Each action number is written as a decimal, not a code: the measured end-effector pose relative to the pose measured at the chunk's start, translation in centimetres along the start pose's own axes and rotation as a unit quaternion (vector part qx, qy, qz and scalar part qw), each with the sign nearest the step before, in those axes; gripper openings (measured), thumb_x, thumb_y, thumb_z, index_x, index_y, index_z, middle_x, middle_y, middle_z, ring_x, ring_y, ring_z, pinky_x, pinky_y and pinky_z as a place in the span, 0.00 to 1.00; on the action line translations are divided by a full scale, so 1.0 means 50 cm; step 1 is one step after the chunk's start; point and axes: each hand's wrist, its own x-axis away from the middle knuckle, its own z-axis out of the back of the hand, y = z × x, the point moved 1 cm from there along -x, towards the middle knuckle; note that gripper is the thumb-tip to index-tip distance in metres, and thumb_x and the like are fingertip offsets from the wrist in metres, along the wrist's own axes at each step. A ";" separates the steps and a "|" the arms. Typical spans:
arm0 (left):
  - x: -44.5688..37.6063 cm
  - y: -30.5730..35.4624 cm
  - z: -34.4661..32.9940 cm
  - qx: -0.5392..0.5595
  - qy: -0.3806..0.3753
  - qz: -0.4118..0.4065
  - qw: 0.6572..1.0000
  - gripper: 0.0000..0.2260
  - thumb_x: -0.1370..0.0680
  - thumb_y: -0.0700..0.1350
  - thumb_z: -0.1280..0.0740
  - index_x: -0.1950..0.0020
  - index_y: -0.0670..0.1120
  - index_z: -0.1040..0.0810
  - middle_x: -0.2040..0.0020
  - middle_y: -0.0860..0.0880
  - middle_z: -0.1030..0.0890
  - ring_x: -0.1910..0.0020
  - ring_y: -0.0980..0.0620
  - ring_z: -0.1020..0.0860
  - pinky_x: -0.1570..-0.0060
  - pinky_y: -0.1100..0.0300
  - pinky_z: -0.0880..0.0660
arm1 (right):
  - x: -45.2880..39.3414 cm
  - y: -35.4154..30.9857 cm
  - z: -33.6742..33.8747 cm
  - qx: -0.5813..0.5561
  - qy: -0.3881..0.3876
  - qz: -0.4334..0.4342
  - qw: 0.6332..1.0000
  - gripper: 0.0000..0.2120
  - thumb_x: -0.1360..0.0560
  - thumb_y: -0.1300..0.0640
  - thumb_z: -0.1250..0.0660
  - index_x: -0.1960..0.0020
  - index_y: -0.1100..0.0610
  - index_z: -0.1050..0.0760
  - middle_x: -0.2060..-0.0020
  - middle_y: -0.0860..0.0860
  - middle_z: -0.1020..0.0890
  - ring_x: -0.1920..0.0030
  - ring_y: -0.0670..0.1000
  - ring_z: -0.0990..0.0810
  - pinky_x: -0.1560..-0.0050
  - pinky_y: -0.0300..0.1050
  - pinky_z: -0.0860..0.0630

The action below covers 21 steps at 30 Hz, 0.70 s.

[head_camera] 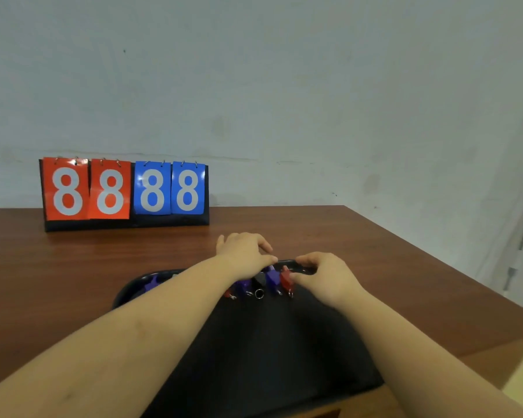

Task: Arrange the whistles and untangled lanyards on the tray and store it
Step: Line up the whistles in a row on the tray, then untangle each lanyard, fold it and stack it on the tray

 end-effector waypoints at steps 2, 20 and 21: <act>0.034 -0.021 0.038 0.012 0.022 -0.011 1.000 0.12 0.25 0.59 0.35 0.44 0.57 0.22 0.38 0.55 0.23 0.34 0.50 0.30 0.31 0.47 0.39 | 0.020 -0.025 0.009 0.012 -0.003 0.011 1.000 0.20 0.28 0.51 0.30 0.36 0.53 0.25 0.43 0.48 0.20 0.45 0.48 0.22 0.46 0.40 0.28; 0.553 -0.417 0.321 -0.021 0.036 0.141 0.989 0.11 0.23 0.54 0.36 0.42 0.55 0.23 0.39 0.56 0.22 0.41 0.57 0.26 0.39 0.59 0.31 | 0.282 -0.451 -0.267 -0.024 -0.166 0.197 0.966 0.17 0.27 0.48 0.31 0.39 0.49 0.24 0.42 0.47 0.22 0.45 0.47 0.23 0.43 0.42 0.26; 0.567 -0.436 0.317 -0.020 0.039 0.149 0.988 0.12 0.23 0.53 0.35 0.41 0.54 0.23 0.38 0.56 0.23 0.39 0.57 0.26 0.39 0.60 0.32 | 0.290 -0.465 -0.294 -0.023 -0.175 0.199 0.964 0.17 0.28 0.48 0.31 0.40 0.49 0.24 0.42 0.47 0.22 0.45 0.48 0.23 0.42 0.42 0.26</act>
